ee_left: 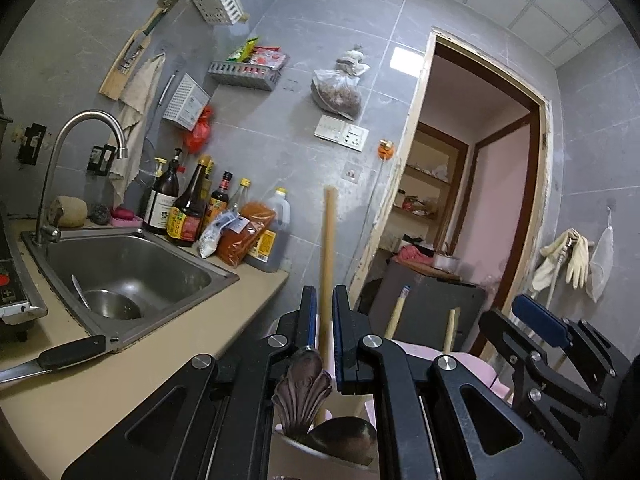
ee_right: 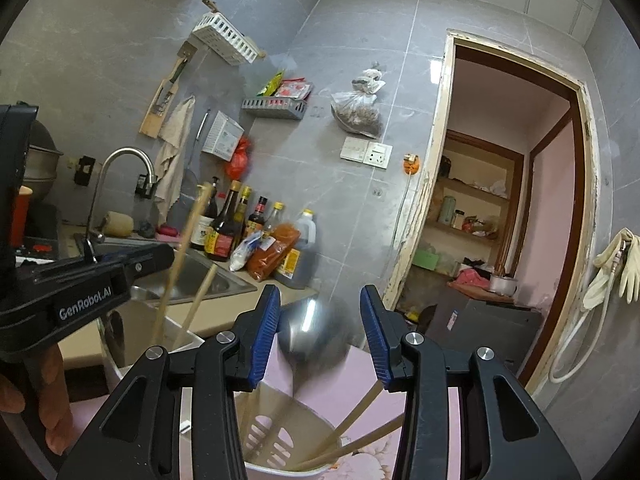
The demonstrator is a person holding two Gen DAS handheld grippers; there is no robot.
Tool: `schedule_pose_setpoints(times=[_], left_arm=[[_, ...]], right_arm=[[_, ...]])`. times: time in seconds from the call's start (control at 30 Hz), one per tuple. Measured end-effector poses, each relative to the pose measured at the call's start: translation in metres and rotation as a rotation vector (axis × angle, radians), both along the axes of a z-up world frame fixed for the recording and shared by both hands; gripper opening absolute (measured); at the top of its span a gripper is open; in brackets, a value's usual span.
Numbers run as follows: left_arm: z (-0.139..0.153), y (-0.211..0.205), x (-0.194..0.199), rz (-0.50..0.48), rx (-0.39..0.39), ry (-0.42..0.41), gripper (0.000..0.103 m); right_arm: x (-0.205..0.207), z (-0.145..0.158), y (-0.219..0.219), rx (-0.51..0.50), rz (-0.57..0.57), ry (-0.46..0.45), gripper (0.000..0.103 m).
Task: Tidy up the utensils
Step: 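Open the right tool to drop the spoon into the basket, then open the left tool to drop the wooden chopstick into the basket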
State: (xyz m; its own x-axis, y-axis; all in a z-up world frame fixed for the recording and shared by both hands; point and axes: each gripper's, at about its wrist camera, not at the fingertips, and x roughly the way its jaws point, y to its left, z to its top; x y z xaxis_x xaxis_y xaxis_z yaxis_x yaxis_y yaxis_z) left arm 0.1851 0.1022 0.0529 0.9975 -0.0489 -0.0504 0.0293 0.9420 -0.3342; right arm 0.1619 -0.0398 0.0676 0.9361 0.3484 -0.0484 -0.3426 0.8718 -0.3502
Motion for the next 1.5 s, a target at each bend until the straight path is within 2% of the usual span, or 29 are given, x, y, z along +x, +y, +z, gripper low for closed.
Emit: schedule_pose_setpoints(times=[0.13, 0.27, 0.4, 0.47, 0.57, 0.63, 0.67, 0.73, 0.83, 0.9, 0.93, 1.23, 1.5], left_arm=[[0.000, -0.002, -0.004, -0.009, 0.003, -0.011, 0.015], [0.003, 0.000, -0.010, -0.020, -0.012, -0.026, 0.019], [0.007, 0.004, -0.016, -0.008, -0.035, -0.047, 0.036], [0.008, 0.004, -0.019, -0.011, -0.040, -0.057, 0.038], [0.012, 0.002, -0.022, -0.007, -0.023, -0.069, 0.044], [0.014, 0.001, -0.026, -0.006, -0.020, -0.087, 0.059], [0.016, 0.001, -0.030, -0.007, -0.022, -0.102, 0.061], [0.018, 0.001, -0.034, -0.007, -0.025, -0.118, 0.073], [0.021, -0.001, -0.040, -0.009, -0.029, -0.139, 0.086], [0.022, -0.003, -0.043, -0.014, -0.026, -0.146, 0.091], [0.023, -0.005, -0.044, -0.015, -0.023, -0.147, 0.095], [0.024, -0.036, -0.057, -0.069, 0.036, -0.107, 0.100], [0.023, -0.070, -0.066, -0.159, 0.089, -0.026, 0.100]], right_arm=[[-0.003, 0.003, -0.001, 0.016, 0.003, -0.010, 0.040], [-0.004, 0.008, -0.006, 0.055, 0.007, -0.013, 0.045], [-0.005, 0.012, -0.013, 0.102, 0.004, -0.009, 0.051], [-0.005, 0.013, -0.016, 0.124, 0.000, -0.005, 0.054], [-0.006, 0.017, -0.022, 0.146, -0.015, -0.008, 0.064], [-0.007, 0.020, -0.026, 0.153, -0.030, -0.018, 0.069], [-0.007, 0.023, -0.029, 0.161, -0.040, -0.020, 0.073], [-0.009, 0.026, -0.034, 0.178, -0.048, -0.021, 0.079], [-0.013, 0.033, -0.044, 0.207, -0.070, -0.034, 0.093], [-0.019, 0.037, -0.053, 0.227, -0.085, -0.046, 0.103], [-0.022, 0.039, -0.058, 0.235, -0.094, -0.053, 0.103], [-0.051, 0.038, -0.097, 0.263, -0.134, -0.042, 0.103], [-0.075, 0.029, -0.144, 0.276, -0.178, 0.050, 0.103]])
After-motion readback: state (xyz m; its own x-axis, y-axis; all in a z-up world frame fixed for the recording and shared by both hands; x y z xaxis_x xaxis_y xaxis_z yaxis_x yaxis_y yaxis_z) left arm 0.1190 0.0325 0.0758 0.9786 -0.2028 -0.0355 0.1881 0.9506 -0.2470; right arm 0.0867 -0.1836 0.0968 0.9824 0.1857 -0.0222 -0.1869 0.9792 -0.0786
